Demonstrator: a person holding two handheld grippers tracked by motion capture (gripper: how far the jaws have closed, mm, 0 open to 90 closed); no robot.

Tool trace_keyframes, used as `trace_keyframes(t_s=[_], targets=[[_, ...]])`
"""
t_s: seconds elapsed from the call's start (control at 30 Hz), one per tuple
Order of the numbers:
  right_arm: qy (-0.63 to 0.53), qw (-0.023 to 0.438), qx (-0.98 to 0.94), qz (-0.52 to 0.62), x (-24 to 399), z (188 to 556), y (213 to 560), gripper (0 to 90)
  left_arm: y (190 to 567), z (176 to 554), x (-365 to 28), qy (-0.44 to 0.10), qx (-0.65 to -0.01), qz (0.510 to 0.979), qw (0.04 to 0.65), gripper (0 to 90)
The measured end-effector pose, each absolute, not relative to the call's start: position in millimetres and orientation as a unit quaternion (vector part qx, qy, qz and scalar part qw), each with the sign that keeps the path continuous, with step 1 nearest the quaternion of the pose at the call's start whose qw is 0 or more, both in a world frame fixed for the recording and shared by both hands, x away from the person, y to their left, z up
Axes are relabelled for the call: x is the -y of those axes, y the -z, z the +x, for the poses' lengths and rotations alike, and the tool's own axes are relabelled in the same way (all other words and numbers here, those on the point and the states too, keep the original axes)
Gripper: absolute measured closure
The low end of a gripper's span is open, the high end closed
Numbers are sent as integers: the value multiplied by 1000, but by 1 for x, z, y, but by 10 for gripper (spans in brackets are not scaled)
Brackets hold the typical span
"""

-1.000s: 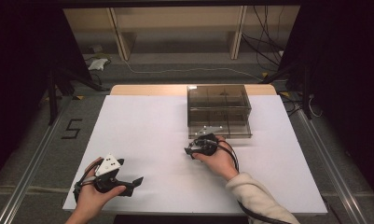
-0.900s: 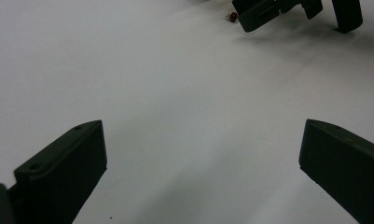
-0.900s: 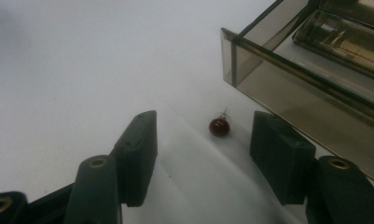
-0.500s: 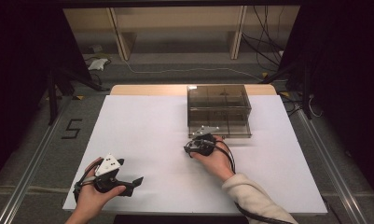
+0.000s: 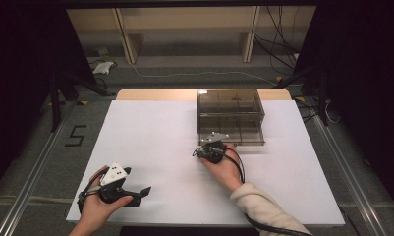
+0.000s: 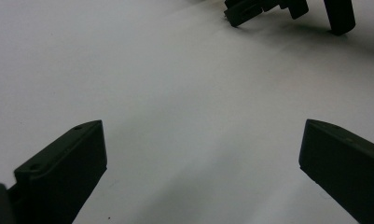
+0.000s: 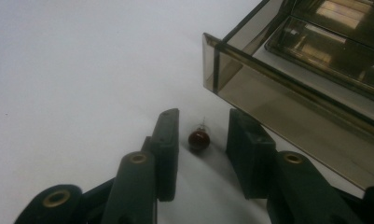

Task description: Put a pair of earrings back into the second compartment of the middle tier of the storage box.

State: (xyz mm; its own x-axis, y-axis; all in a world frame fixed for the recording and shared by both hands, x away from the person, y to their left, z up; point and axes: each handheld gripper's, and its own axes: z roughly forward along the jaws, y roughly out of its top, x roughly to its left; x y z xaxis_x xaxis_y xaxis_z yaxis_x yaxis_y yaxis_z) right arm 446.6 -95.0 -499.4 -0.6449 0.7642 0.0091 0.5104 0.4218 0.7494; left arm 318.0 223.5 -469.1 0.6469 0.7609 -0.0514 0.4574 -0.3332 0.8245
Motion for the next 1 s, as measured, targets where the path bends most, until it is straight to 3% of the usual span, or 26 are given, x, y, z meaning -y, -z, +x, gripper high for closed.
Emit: trace_keyframes(t_s=[0.43, 1.0], targets=[[-375, 169, -833, 370, 92, 449, 499, 799, 469, 318, -224, -176, -379, 800, 431, 6], [-385, 153, -832, 370, 99, 448, 497, 807, 469, 318, -224, -176, -380, 798, 432, 6]])
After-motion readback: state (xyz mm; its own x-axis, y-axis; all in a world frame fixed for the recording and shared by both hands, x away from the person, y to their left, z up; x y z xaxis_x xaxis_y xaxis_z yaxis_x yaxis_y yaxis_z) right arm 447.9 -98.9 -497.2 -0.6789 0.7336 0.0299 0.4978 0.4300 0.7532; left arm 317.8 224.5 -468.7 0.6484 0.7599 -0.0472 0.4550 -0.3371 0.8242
